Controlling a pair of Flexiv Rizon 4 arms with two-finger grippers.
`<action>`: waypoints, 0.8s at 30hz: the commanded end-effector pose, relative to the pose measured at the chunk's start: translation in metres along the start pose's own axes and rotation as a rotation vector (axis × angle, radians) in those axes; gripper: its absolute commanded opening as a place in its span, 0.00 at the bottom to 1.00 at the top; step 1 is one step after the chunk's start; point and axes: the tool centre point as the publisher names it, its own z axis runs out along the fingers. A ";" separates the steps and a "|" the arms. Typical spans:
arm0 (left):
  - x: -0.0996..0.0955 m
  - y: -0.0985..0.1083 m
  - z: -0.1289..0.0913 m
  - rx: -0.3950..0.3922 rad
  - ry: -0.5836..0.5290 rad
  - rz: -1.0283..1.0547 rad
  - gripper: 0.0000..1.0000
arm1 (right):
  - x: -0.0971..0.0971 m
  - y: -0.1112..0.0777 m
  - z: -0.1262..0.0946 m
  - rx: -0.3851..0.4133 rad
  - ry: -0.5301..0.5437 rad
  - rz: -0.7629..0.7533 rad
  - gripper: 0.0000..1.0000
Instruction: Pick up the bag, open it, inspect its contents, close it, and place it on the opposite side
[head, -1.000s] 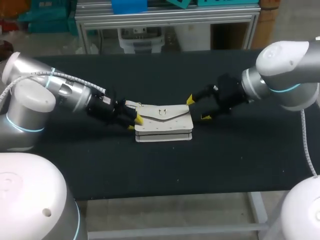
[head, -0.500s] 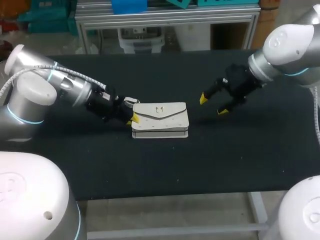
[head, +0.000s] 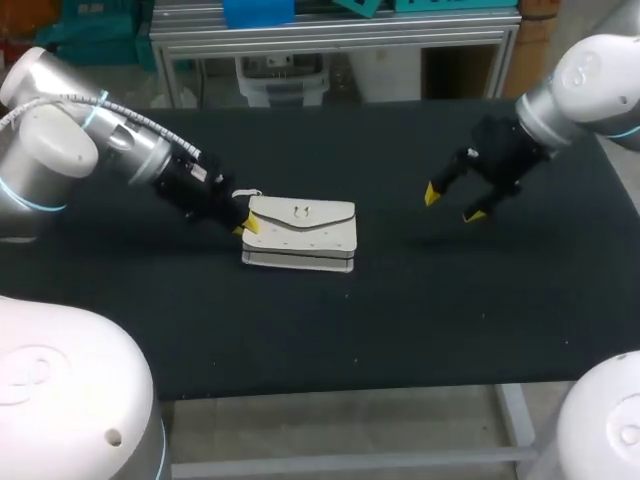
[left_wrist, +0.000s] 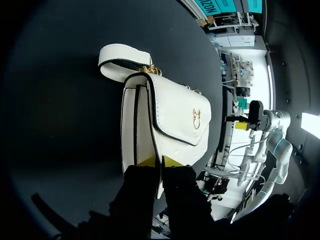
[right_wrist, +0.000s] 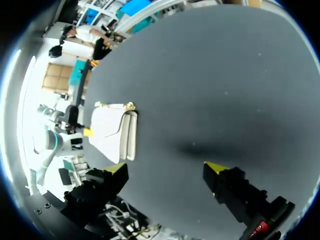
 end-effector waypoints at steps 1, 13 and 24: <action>0.001 -0.005 -0.001 -0.022 -0.004 -0.001 0.00 | 0.000 0.000 -0.002 0.004 -0.001 0.000 1.00; 0.001 -0.005 -0.001 -0.022 -0.004 -0.001 0.00 | 0.000 0.000 -0.002 0.004 -0.001 0.000 1.00; -0.010 -0.039 -0.082 0.025 -0.092 0.082 0.00 | -0.042 0.021 -0.052 -0.051 -0.098 0.028 1.00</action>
